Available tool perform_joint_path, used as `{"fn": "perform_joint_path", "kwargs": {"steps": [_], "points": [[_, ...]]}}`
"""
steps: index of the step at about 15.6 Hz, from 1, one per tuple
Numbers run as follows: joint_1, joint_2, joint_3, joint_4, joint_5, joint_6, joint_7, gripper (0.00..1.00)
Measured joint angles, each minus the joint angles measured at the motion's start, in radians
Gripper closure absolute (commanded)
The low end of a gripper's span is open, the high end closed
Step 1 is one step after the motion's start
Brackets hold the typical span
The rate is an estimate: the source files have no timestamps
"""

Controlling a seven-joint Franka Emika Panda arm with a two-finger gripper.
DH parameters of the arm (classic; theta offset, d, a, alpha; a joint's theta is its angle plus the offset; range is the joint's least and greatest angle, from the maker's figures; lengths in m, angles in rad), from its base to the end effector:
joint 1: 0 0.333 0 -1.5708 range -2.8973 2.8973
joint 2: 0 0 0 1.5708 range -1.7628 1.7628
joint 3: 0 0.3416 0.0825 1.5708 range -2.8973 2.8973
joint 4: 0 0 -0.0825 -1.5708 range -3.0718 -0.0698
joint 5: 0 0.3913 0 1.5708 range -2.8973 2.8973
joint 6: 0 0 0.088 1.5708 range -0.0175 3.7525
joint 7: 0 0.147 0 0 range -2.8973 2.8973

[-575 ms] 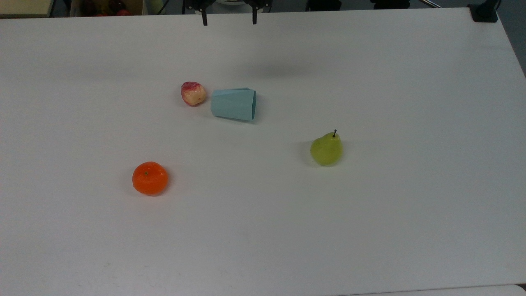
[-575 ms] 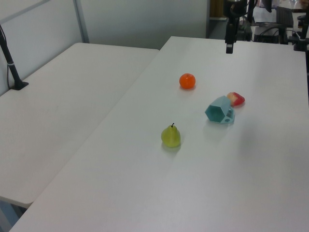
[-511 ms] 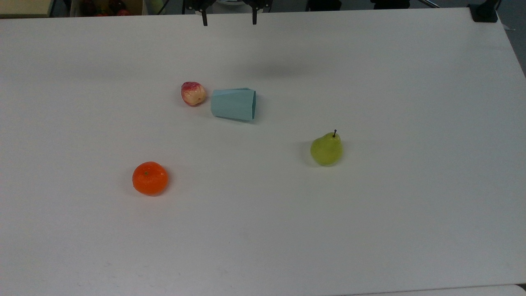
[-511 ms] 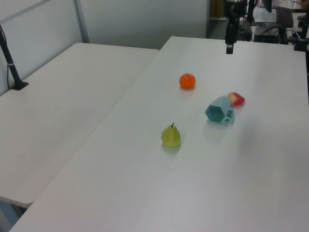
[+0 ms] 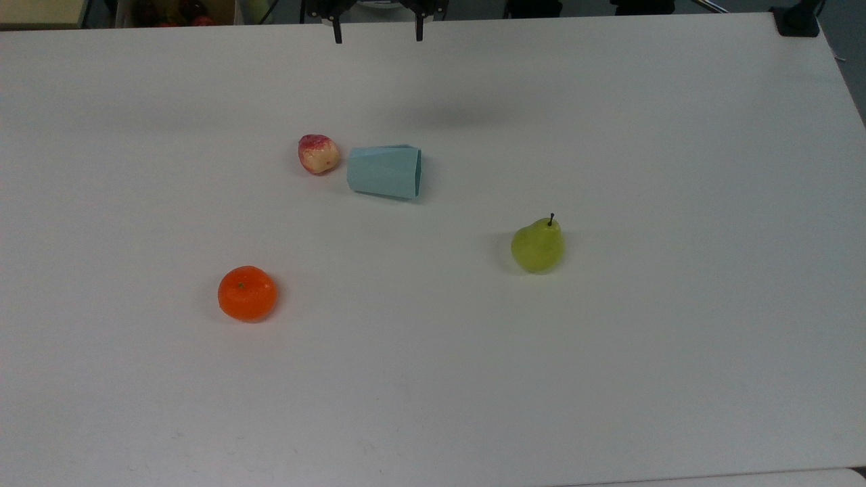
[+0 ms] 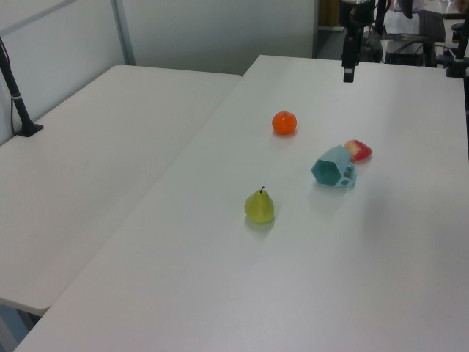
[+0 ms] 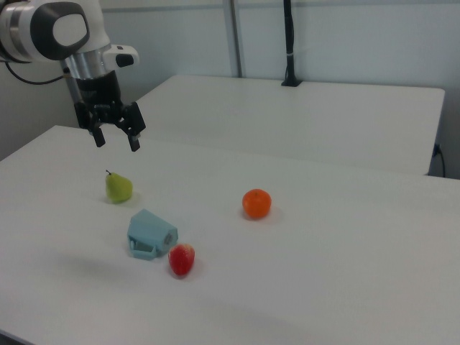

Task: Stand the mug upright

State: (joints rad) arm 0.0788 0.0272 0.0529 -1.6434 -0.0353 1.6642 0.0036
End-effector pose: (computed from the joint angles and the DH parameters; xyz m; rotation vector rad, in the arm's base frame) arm 0.5721 0.0705 0.5679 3.1008 0.2042 -0.0063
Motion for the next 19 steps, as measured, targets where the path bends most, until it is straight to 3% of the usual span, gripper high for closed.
{"fn": "perform_joint_path", "kwargs": {"steps": [5, 13, 19], "points": [[0.009, 0.009, 0.008, -0.016, -0.027, 0.000, 0.024, 0.00], [0.151, 0.152, 0.024, -0.041, -0.333, 0.000, 0.273, 0.00], [0.224, 0.303, 0.025, -0.042, -0.475, 0.000, 0.487, 0.00]]}}
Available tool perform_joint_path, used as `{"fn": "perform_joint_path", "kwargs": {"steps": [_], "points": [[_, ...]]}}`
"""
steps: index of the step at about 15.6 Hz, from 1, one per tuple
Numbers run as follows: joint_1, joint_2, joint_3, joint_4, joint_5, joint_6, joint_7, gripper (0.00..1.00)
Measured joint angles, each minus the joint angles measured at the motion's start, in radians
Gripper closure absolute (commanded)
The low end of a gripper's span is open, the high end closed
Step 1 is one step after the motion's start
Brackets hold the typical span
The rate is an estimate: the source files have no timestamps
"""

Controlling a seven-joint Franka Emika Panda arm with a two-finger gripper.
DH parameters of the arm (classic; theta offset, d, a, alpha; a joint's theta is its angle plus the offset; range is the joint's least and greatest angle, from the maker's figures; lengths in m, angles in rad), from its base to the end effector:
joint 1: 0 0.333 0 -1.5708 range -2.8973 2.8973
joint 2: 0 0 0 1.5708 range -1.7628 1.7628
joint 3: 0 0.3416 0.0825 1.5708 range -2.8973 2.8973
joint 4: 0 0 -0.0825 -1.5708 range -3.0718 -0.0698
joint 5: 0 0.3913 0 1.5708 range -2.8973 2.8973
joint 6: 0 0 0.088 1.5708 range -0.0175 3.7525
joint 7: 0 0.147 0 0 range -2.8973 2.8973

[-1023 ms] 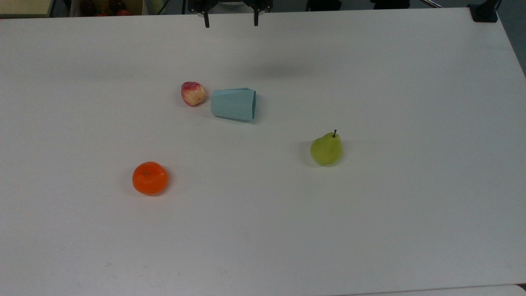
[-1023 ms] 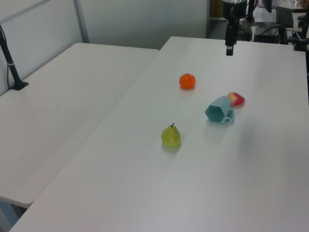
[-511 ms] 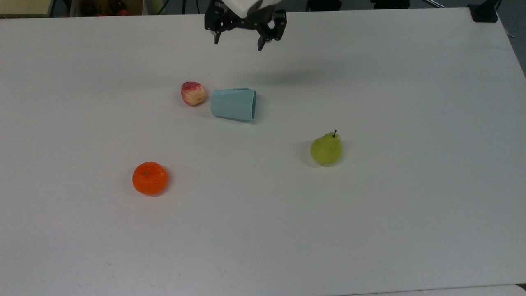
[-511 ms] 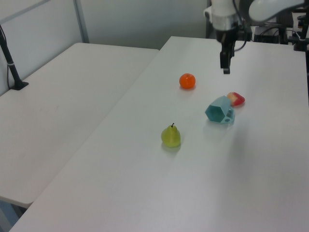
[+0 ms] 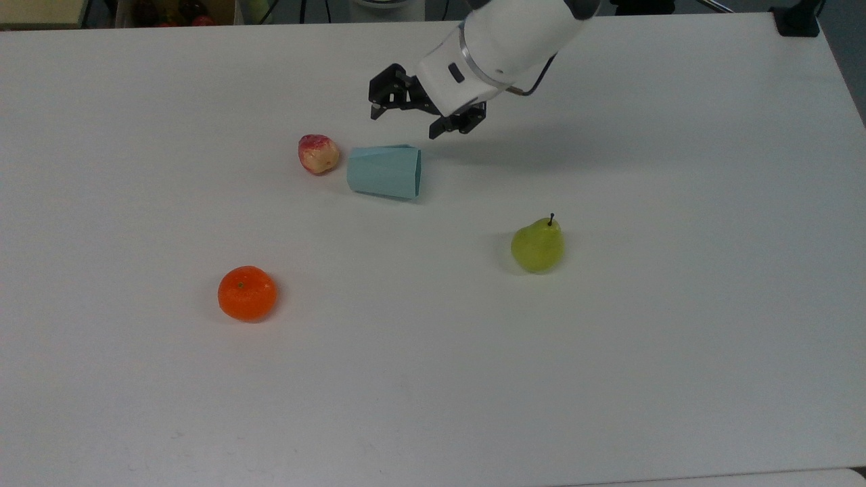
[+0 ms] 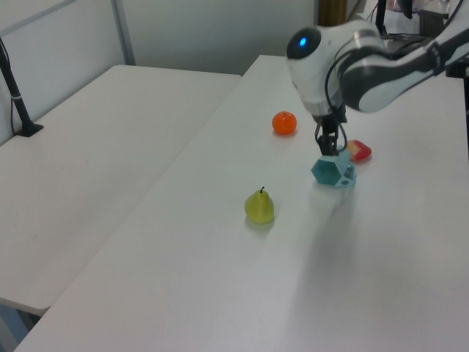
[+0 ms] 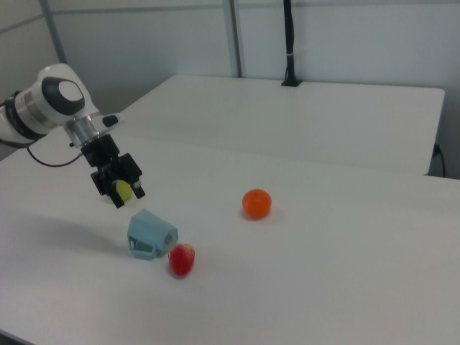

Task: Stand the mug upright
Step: 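Move the gripper down toward the light-blue mug lying on its side, then close the gripper on the mug's base rim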

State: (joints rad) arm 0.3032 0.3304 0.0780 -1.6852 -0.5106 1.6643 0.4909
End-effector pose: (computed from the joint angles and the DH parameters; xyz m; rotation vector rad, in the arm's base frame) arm 0.5991 0.1633 0.3819 2.5684 0.0393 -0.1472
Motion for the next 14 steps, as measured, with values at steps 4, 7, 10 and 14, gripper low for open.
{"fn": "perform_joint_path", "kwargs": {"steps": [4, 7, 10, 14], "points": [[0.028, 0.086, 0.000, 0.005, -0.057, 0.003, 0.133, 0.04], [0.032, 0.123, 0.000, 0.006, -0.117, 0.003, 0.169, 0.10], [0.032, 0.145, 0.000, 0.006, -0.207, -0.034, 0.172, 0.28], [0.036, 0.182, 0.000, 0.005, -0.256, -0.056, 0.173, 0.77]]}}
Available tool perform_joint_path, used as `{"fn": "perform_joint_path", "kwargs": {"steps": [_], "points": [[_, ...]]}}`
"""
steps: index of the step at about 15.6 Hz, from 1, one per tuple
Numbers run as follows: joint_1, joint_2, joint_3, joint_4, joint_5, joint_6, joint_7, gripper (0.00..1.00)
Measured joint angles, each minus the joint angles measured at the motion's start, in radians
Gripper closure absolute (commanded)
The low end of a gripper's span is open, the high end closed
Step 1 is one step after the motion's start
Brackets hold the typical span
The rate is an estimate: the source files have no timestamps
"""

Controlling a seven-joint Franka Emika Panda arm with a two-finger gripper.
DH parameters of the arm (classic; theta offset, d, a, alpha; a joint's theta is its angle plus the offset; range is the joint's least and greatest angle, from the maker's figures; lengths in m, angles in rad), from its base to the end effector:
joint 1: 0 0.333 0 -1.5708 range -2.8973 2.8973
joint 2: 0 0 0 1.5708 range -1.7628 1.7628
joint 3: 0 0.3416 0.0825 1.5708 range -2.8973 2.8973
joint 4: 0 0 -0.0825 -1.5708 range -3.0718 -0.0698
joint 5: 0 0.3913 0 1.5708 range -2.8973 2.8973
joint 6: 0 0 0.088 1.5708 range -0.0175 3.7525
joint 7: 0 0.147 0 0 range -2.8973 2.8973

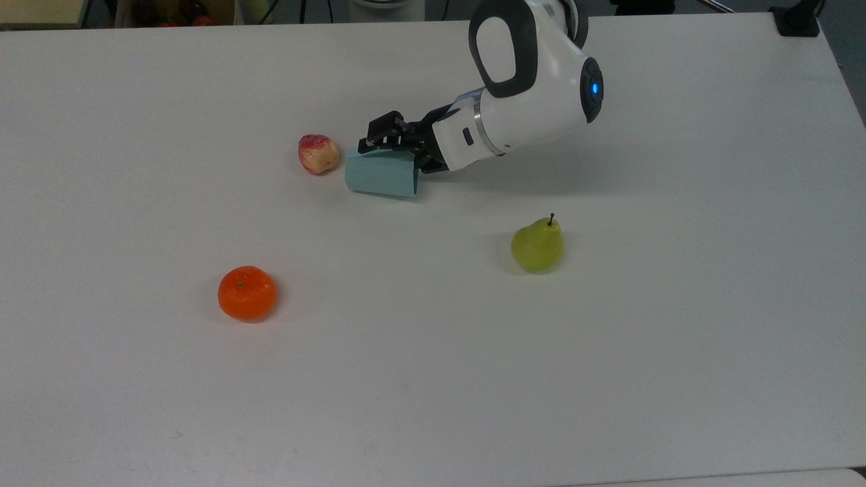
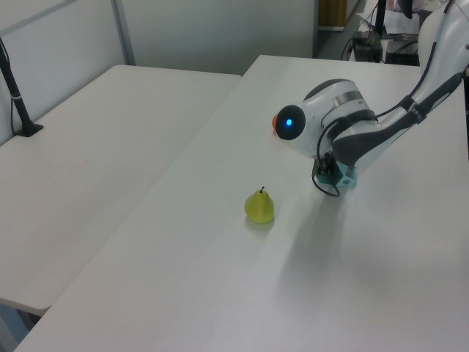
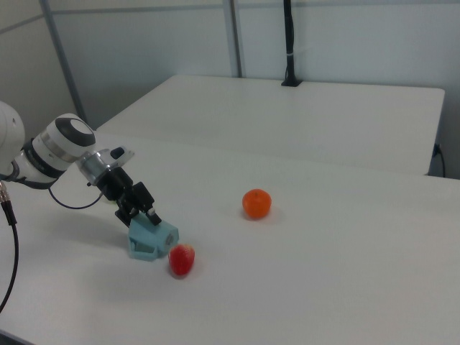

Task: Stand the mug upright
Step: 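Close the gripper on the mug's base rim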

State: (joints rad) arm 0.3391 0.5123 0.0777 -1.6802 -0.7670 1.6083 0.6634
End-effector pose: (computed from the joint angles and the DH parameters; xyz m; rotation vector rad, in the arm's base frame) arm 0.6094 0.1558 0.2880 2.2600 0.0261 -0.1383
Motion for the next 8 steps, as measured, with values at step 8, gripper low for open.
{"fn": "perform_joint_path", "kwargs": {"steps": [8], "points": [[0.007, -0.011, -0.002, 0.028, -0.021, -0.040, -0.014, 1.00]]}}
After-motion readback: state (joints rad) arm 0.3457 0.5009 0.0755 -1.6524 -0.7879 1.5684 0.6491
